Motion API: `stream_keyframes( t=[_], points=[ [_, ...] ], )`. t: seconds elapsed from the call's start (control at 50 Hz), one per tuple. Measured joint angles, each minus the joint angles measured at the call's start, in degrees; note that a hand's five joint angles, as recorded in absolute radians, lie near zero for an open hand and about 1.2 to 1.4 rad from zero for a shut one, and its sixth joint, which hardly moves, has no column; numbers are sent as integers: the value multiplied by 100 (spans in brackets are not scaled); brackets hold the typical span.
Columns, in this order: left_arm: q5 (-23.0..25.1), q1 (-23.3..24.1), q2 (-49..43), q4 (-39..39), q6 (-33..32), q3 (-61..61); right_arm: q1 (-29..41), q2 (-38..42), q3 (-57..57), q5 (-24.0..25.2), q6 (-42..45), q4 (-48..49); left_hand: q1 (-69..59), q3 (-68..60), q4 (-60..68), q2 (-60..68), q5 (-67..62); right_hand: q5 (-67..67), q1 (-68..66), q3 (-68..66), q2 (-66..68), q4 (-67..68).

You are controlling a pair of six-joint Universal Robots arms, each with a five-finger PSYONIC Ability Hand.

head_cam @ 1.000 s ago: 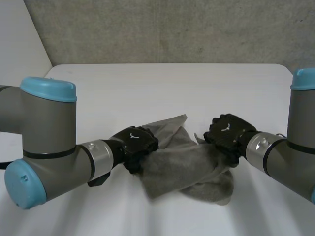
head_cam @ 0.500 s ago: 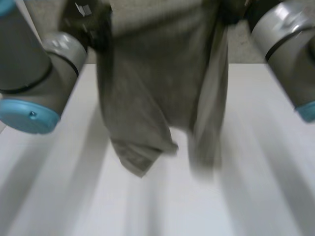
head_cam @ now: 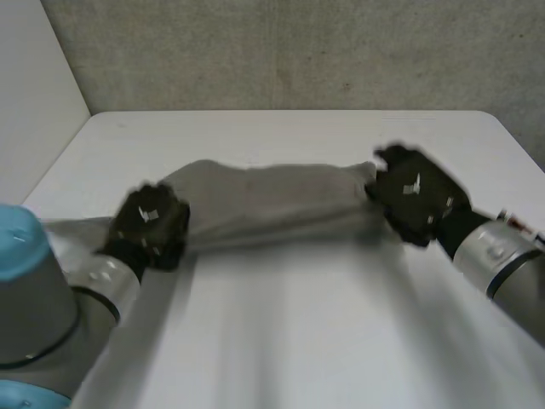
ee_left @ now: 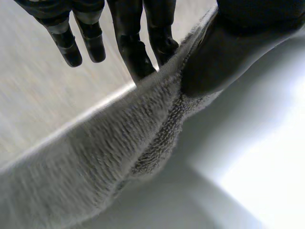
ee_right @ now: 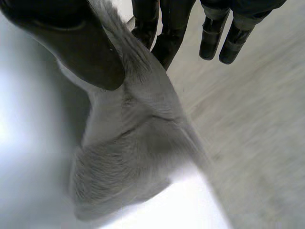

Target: Fold the towel.

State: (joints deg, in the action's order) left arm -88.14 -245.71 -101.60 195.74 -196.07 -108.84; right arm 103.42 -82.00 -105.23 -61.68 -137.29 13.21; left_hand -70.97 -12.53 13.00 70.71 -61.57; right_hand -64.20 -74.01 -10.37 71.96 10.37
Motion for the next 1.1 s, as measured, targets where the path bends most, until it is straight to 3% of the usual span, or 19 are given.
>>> stream_keyframes(
  t=[0.04, 0.1, 0.16, 0.24, 0.38, 0.84, 1.1],
  points=[
    [-16, 23, -330, -15, 4, -59, -56, 304, -95, -73, 300, -35, 1604, 0, 0, -1702, 1618, 49, 57, 1, -8, 0],
    [-43, 63, -671, -66, 5, -37, -89, 632, -115, -308, 507, -94, 4395, 0, 0, -4382, 4568, 1459, 1496, 1, -1386, 0],
    [-64, 103, -837, -140, 9, 37, -91, 813, -74, -615, 560, -139, 5560, 0, 0, -5638, 5818, 2957, 2872, 1, -2716, 0],
    [-80, 127, -839, -232, 32, 135, -71, 864, -8, -1023, 502, -168, 5615, 0, 0, -5714, 5870, 4389, 4212, 1, -3939, 0],
    [-126, 40, -528, -251, 175, 136, -70, 644, 9, -1312, 98, -131, 5615, 0, 0, -5716, 5871, 4500, 4316, 0, -3987, 0],
    [-386, -106, -423, -162, 247, -233, 93, 605, -158, -1127, -1249, -566, 5615, 0, 0, -5732, 5871, 4628, 4458, 0, -4153, 0],
    [-419, -39, -515, -160, 271, -268, 151, 854, -94, -1049, -1288, -688, 5615, 0, 0, -5733, 5870, 4620, 4457, 0, -4153, 0]
  ],
)
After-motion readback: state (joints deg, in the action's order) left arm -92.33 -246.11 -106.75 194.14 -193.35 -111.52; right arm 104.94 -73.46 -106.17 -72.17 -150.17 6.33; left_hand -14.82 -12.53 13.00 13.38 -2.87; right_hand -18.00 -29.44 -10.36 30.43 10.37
